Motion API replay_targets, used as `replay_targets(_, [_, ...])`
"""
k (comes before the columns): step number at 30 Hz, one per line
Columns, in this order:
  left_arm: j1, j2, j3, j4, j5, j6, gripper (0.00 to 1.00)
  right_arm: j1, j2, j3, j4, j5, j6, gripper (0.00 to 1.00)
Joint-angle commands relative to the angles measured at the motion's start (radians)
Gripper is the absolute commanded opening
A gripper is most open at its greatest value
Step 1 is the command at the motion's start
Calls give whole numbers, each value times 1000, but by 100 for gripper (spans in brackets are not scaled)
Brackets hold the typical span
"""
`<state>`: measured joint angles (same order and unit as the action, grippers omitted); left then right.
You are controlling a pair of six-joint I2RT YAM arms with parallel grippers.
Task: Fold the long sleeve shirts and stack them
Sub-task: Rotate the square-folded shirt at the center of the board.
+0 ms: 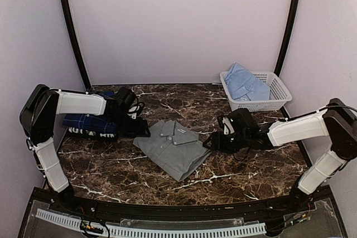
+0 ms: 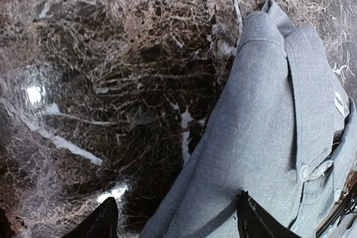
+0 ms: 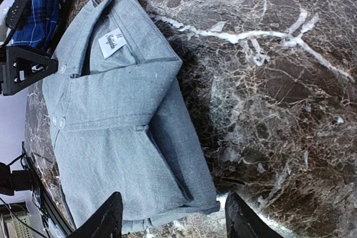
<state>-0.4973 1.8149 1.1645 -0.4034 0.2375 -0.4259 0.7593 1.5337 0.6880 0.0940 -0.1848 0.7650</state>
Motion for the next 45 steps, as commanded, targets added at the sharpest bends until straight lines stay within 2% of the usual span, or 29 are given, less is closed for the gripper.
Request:
replay_targets(1, [3,-17,-53,46,63,4,70,24,34,-10,86,12,30,57])
replay_targets(7, [-5,-43,-132,85,130,-19,59,24,90,3,102,5,25,45])
replay_targets(11, [-35,-87,-179,91,155,-38,43,19,115,42,66,41,-16,36])
replay_targets(13, [-65,-114,-201,85,146,-52,29,7,144,71,60,38,-53,28])
replay_targets(16, [-131,-167,-236,72,127,-96,21,-27,202,125,62,18,-108,13])
replay_targets(18, [-176,-202,-260,61,100,-135,17,-54,249,166,60,3,-148,7])
replay_targets(22, [-249,-265,-331,50,44,-225,16,-103,318,266,26,-17,-231,7])
replay_targets(24, [-275,-284,-351,38,23,-256,18,-122,346,328,-12,-23,-272,16])
replay_targets(26, [-292,-302,-358,20,1,-275,26,-130,358,380,-70,-8,-304,29])
replay_targets(27, [-295,-320,-359,5,-12,-280,36,-131,357,399,-87,2,-317,34])
replay_targets(28, [-295,-330,-353,-3,-18,-286,41,-131,351,420,-127,9,-329,39])
replay_targets(30, [-296,-364,-329,-33,-50,-291,54,-128,322,440,-174,23,-342,42])
replay_targets(32, [-296,-396,-295,-71,-84,-298,56,-121,282,443,-215,40,-343,42])
replay_targets(38, [-292,-422,-208,-101,-121,-289,47,-33,143,366,-250,33,-290,35])
replay_targets(42, [-288,-334,-167,-67,-96,-269,39,56,121,325,-227,-5,-239,27])
replay_targets(45, [-287,-278,-134,-22,-80,-250,34,98,133,289,-183,-23,-200,26])
